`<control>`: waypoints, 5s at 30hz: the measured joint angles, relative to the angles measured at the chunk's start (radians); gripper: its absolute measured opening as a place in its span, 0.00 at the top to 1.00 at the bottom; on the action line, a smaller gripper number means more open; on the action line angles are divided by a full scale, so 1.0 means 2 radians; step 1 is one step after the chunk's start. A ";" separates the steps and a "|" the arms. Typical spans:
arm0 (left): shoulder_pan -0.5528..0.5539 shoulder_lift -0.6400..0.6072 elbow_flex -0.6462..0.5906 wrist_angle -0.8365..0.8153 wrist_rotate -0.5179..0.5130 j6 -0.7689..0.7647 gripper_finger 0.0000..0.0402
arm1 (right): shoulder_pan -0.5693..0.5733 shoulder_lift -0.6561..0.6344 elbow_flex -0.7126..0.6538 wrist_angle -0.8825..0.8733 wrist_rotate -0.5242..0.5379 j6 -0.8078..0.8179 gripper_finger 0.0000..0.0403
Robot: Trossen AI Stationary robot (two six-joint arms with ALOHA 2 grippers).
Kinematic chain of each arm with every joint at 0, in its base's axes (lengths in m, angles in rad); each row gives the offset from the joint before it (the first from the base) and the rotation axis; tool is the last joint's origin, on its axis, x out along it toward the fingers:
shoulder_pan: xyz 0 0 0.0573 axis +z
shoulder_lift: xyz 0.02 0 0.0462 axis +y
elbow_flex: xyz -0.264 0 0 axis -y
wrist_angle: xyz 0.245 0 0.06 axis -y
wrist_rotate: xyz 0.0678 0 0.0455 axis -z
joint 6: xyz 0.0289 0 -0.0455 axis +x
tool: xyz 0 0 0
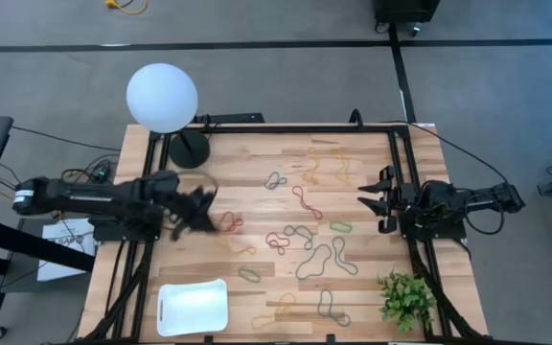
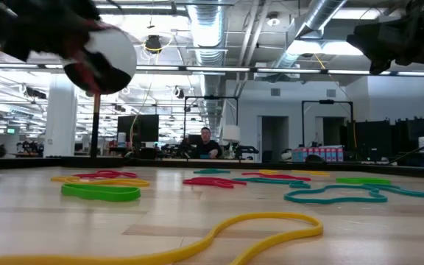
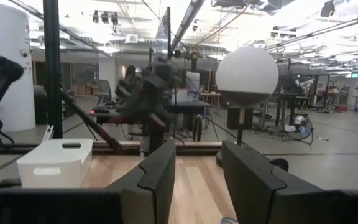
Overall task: Pick and place items into bin
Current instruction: Put the red rubber band into the bin
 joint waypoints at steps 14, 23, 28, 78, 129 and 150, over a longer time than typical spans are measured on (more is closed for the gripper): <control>-0.238 -0.052 0.005 -0.094 -0.125 -0.300 1.00 | 0.000 0.000 0.000 0.000 0.000 0.000 0.69; -0.340 0.036 0.006 0.055 -0.187 -0.375 1.00 | 0.000 0.000 0.000 -0.011 0.000 0.000 0.69; -0.379 0.089 0.007 0.026 -0.242 -0.416 1.00 | 0.000 0.000 0.000 -0.011 0.000 0.000 0.69; 0.003 0.235 0.118 -0.014 -0.035 0.030 0.99 | 0.000 0.000 0.000 -0.005 0.000 -0.005 0.69; -0.094 0.453 0.366 -0.517 -0.364 0.168 1.00 | 0.000 0.000 0.000 -0.032 0.000 -0.005 0.69; -0.458 0.452 0.515 -0.531 -0.434 -0.349 0.99 | 0.000 0.000 0.000 -0.055 0.000 -0.004 0.69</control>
